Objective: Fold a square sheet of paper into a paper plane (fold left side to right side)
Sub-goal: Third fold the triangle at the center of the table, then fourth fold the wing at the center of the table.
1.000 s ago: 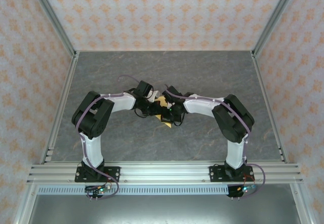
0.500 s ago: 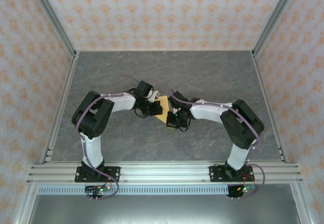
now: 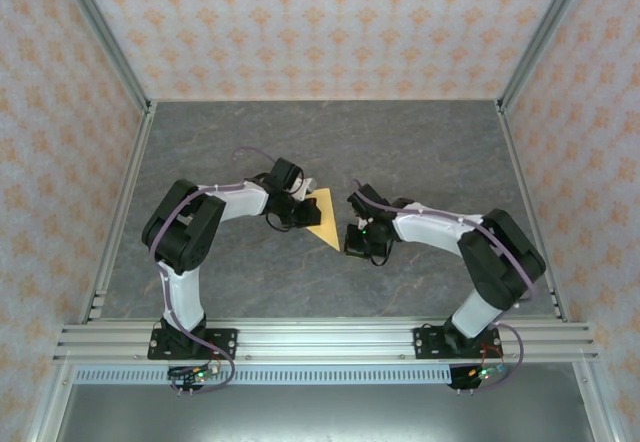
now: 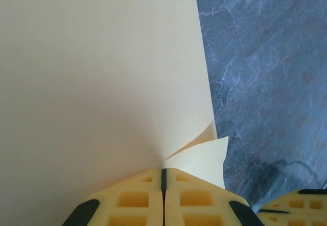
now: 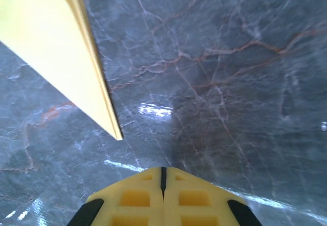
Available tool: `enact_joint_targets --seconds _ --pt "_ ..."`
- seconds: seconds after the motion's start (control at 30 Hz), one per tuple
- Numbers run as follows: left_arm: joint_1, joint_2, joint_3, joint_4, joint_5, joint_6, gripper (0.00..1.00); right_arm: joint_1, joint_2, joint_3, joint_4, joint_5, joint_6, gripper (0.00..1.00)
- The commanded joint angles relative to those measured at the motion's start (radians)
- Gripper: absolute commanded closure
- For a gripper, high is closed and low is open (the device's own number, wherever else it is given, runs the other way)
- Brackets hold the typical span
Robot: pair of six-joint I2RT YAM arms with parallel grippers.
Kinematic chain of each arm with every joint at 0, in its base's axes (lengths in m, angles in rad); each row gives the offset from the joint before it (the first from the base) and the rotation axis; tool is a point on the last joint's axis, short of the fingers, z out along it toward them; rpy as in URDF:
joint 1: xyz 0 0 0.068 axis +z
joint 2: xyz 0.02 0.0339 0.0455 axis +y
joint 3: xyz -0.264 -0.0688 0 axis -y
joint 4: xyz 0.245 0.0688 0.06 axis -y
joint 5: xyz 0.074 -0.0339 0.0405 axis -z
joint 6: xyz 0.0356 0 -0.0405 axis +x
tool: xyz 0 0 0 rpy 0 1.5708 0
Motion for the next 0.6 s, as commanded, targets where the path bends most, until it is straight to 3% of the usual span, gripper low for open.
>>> enact_joint_targets --seconds 0.0,0.07,0.2,0.33,0.57 --pt "0.02 -0.112 0.024 -0.011 -0.016 -0.034 0.87 -0.007 -0.068 0.039 -0.018 0.08 -0.115 0.9" --pt "0.038 -0.171 0.011 -0.015 -0.03 -0.041 0.77 -0.014 -0.066 0.052 0.008 0.098 -0.178 0.78" --pt "0.094 -0.269 -0.054 -0.033 -0.071 -0.07 0.61 -0.035 -0.038 0.089 0.078 0.071 -0.268 0.63" --pt "0.151 -0.295 -0.134 -0.031 -0.076 -0.164 0.55 -0.035 -0.005 0.098 0.167 0.026 -0.354 0.46" --pt "0.153 -0.259 -0.197 0.043 -0.068 -0.242 0.53 -0.035 0.147 0.187 0.202 0.001 -0.426 0.46"
